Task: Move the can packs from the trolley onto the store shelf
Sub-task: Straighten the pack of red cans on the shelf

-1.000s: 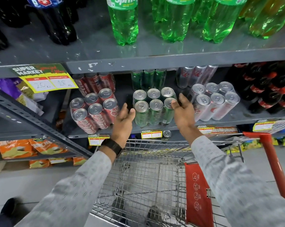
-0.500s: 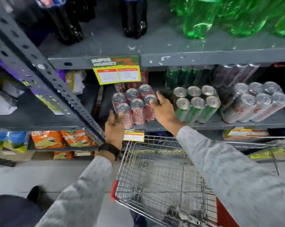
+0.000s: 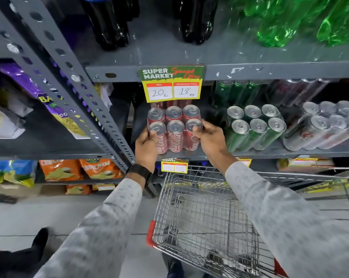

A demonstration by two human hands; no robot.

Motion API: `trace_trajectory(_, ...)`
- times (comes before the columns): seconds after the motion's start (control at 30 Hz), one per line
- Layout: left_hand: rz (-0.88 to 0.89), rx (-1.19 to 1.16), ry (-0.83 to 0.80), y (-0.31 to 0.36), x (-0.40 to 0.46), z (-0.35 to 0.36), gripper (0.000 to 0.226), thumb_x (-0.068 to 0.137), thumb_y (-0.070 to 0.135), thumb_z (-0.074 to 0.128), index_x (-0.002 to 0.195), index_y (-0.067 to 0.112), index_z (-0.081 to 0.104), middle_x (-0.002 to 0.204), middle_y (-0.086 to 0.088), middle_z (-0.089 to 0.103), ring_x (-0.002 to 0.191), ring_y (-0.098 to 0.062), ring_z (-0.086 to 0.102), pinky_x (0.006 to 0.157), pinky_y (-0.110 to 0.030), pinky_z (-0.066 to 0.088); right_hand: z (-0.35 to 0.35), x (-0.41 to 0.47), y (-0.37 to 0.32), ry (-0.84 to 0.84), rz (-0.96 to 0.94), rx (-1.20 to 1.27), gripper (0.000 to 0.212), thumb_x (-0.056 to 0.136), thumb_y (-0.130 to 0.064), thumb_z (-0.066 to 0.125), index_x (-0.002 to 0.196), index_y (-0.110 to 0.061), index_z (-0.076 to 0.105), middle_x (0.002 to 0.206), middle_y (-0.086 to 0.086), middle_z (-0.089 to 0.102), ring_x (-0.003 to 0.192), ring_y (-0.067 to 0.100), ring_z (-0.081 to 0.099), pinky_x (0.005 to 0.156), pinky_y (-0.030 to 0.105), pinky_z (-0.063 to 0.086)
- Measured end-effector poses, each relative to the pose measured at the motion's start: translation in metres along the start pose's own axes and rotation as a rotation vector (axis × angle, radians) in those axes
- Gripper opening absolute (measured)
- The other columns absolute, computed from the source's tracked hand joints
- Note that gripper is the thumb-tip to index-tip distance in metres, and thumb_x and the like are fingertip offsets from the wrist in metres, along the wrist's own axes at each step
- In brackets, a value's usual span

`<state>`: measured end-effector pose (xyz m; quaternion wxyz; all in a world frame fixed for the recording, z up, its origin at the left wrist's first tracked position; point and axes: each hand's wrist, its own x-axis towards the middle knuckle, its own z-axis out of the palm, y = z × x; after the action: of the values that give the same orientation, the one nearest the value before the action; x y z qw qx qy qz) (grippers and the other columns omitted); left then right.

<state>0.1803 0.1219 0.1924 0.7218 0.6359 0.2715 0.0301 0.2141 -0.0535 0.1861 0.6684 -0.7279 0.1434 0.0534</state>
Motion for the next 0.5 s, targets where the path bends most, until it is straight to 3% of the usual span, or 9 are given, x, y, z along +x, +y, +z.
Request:
trace_trajectory(0.07,-0.024,-0.017,0.012,0.0005,0.0011,-0.0033,0.037,0.106,0.015,0.054,0.136,-0.003,0.066,0.137,-0.017,0.070,0.130,-0.025,0.064,0.123,-0.046,0.043,0.0035,-0.0041,0.0025,0.017,-0.002,0.017,0.045,0.093,-0.010,0.069,0.137,-0.010,0.062,0.125,0.000,0.071,0.106,0.009,0.069,0.086,0.021,0.058)
trace_trajectory(0.17,-0.043,-0.022,-0.004,-0.0018,-0.0011,-0.0079,0.038,0.106,0.016,0.055,0.140,0.001,0.065,0.142,-0.018,0.068,0.140,-0.032,0.060,0.124,-0.047,0.042,0.0050,-0.0065,0.0049,0.028,-0.001,0.014,0.049,0.093,-0.011,0.068,0.142,-0.008,0.058,0.137,0.006,0.067,0.122,0.017,0.065,0.105,0.037,0.053)
trace_trajectory(0.3,-0.038,-0.037,-0.029,-0.0032,-0.0052,-0.0103,0.039,0.106,0.016,0.055,0.142,0.002,0.064,0.142,-0.017,0.068,0.141,-0.032,0.060,0.124,-0.047,0.042,0.0039,-0.0075,0.0039,0.032,0.009,0.013,0.050,0.094,-0.011,0.068,0.143,-0.009,0.057,0.138,0.005,0.066,0.114,0.014,0.068,0.084,0.020,0.059)
trace_trajectory(0.4,-0.037,-0.054,-0.051,-0.0046,-0.0084,-0.0104,0.040,0.105,0.014,0.057,0.142,0.002,0.064,0.142,-0.018,0.068,0.141,-0.032,0.060,0.124,-0.046,0.043,0.0035,-0.0061,0.0033,0.032,0.013,-0.031,0.053,0.094,-0.014,0.068,0.145,-0.010,0.054,0.142,0.005,0.063,0.124,0.015,0.064,0.100,0.030,0.056)
trace_trajectory(0.5,-0.043,-0.081,-0.065,-0.0002,-0.0056,-0.0109,0.044,0.105,0.017,0.058,0.147,0.005,0.060,0.148,-0.014,0.065,0.142,-0.027,0.060,0.125,-0.044,0.041,0.0029,-0.0046,0.0019,0.012,0.047,-0.024,0.056,0.095,-0.017,0.067,0.148,-0.011,0.050,0.145,0.003,0.061,0.109,0.003,0.064,0.081,0.010,0.052)
